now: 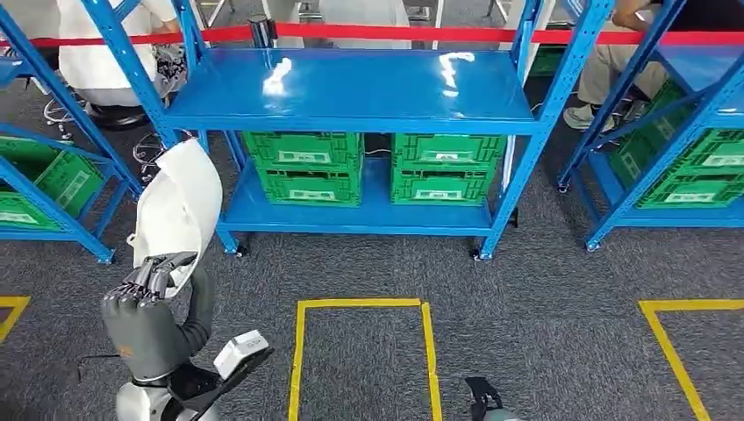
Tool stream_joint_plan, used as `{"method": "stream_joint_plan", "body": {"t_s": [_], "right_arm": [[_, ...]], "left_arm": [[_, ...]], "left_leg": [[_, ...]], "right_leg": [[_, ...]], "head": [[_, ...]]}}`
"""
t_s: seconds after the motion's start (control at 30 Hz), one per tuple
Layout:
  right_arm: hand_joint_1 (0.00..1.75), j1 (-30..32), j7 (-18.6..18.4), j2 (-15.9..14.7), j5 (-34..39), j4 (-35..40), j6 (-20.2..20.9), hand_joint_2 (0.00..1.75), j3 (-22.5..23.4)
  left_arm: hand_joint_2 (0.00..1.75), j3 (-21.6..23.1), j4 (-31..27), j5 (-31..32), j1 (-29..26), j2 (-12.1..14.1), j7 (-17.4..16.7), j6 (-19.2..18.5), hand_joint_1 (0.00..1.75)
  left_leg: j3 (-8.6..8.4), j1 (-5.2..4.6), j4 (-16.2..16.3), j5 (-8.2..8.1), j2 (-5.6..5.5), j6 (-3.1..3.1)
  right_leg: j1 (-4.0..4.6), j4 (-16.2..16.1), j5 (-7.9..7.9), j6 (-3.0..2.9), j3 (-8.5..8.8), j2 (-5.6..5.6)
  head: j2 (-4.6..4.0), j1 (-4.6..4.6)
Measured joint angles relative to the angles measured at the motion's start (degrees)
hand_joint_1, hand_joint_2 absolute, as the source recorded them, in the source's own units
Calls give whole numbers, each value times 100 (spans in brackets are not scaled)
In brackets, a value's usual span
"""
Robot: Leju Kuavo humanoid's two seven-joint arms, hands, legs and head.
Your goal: Take the parts from the cabinet and place them on the table.
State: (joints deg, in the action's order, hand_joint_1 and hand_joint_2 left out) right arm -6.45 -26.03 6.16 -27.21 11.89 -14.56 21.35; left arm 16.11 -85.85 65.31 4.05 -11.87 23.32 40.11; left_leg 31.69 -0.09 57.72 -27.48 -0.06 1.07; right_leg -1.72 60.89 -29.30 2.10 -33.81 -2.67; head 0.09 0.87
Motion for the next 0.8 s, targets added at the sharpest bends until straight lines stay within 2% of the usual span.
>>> {"method": "stream_joint_plan", "body": {"t_s": [0.03,0.07,0.1,0.13,0.17,0.2,0.23,0.27,0.3,0.33,0.37,0.4,0.43,0.47,0.5,0.53,0.57,0.6,0.63,0.67,0.7,0.73,0.77,0.8], "right_arm": [[0,6,4,2,-2,-2,2,0,0],[0,16,4,2,-4,-2,2,0,0],[0,27,2,0,-9,-2,2,0,0],[0,37,-2,0,-24,-2,-2,0,2],[0,40,0,-2,-39,-2,-9,0,2],[0,36,0,-2,-42,-2,-13,0,2],[0,29,0,-2,-48,-2,-13,0,2],[0,24,0,-2,-52,-2,-20,0,2],[0,20,0,-4,-50,-2,-24,0,2],[0,14,31,-2,-48,-2,-37,0,5],[0,14,55,-2,-46,-2,-46,0,5],[0,15,39,-4,-39,-2,-66,0,11],[0,8,13,-2,-37,0,-85,0,18],[0,-4,-11,5,-33,0,-92,0,28],[0,-6,-15,2,-31,0,-99,0,46],[0,0,-13,-2,-31,0,-98,0,61],[0,11,-15,-4,-26,0,-99,0,77],[0,22,-15,-7,-17,0,-101,0,94],[0,31,-15,-7,-2,0,-101,0,101],[0,32,-15,-7,13,0,-105,0,107],[0,30,-15,-7,22,0,-107,0,118],[0,29,-15,-4,28,0,-107,0,129],[0,30,-15,-4,31,0,-107,0,140],[0,33,-15,-7,31,0,-107,0,144]], "left_arm": [[175,2,0,2,12,-7,0,2,175],[175,2,13,11,5,-7,4,0,175],[175,2,24,15,1,-7,4,2,175],[175,2,37,15,2,-7,4,0,175],[175,2,50,15,1,-7,4,0,175],[175,2,61,15,4,-7,4,0,175],[175,2,63,15,7,-7,0,2,175],[175,2,63,20,10,-9,-13,0,175],[175,2,65,22,20,-13,-54,2,175],[175,2,66,31,31,-13,-81,0,175],[175,2,68,59,33,-20,-112,-4,175],[175,0,77,107,39,-20,-166,-11,175],[175,-4,81,138,41,-20,-199,-20,175],[175,-7,81,153,43,-20,-225,-22,175],[175,-7,81,157,64,-20,-229,-22,175],[175,-7,85,164,97,-20,-238,-22,175],[175,-7,94,177,118,-20,-243,-22,175],[175,-7,109,203,117,-20,-249,-28,175],[175,-7,125,210,117,-20,-256,-50,175],[175,-7,144,212,119,-20,-271,-65,175],[175,-7,160,219,133,-20,-282,-74,175],[175,-7,175,227,159,-24,-306,-90,175],[175,-7,186,234,196,-30,-330,-92,175],[175,-7,194,256,250,-37,-345,-92,175]], "left_leg": [[19,-2,1,20,-38,30],[34,-11,2,31,-82,49],[51,-29,8,38,-137,59],[72,-41,22,43,-203,66],[84,-43,42,43,-272,65],[92,-43,66,42,-341,63],[96,-40,92,35,-408,53],[105,-36,123,24,-462,36],[142,-30,153,12,-503,8],[187,-60,201,-3,-572,-41],[205,-43,184,20,-609,-78],[211,-24,155,39,-659,-119],[252,-21,137,55,-707,-156],[257,-33,174,33,-640,-174],[309,-47,308,-78,-350,-202],[443,-34,589,-270,-193,-228],[654,-18,1034,-512,-105,-259],[881,2,1523,-718,-72,-285],[1033,21,1840,-800,-62,-306],[1040,41,1859,-733,-52,-314],[919,53,1639,-566,-34,-319],[693,60,1215,-339,9,-315],[394,61,666,-99,115,-301],[158,43,205,-21,416,-274]], "right_leg": [[8,357,-227,-9,-158,130],[21,839,-455,-9,-375,201],[33,1262,-610,-9,-578,226],[43,1530,-651,-14,-714,231],[52,1492,-547,-28,-704,236],[58,1197,-339,-46,-561,252],[55,711,-83,-63,-318,290],[47,214,125,-81,-64,399],[25,-54,61,-104,64,673],[50,-100,73,-102,50,649],[56,-95,77,-120,40,583],[85,-95,83,-157,40,542],[71,-109,101,-194,47,488],[30,-156,132,-240,58,410],[34,-167,134,-279,69,359],[40,-168,132,-309,69,299],[50,-166,127,-317,67,226],[53,-165,123,-322,63,143],[53,-164,121,-322,57,68],[52,-164,120,-320,58,2],[52,-163,116,-315,60,-57],[51,-163,109,-303,71,-113],[50,-163,100,-289,91,-170],[62,-163,88,-261,113,-220]], "head": [[0,26],[0,48],[0,48],[0,48],[0,48],[0,50],[0,50],[0,50],[0,46],[0,48],[0,44],[0,48],[0,44],[0,46],[0,17],[0,-7],[0,-7],[0,-9],[0,-9],[0,-9],[0,-11],[0,-9],[0,-11],[0,-11]]}}
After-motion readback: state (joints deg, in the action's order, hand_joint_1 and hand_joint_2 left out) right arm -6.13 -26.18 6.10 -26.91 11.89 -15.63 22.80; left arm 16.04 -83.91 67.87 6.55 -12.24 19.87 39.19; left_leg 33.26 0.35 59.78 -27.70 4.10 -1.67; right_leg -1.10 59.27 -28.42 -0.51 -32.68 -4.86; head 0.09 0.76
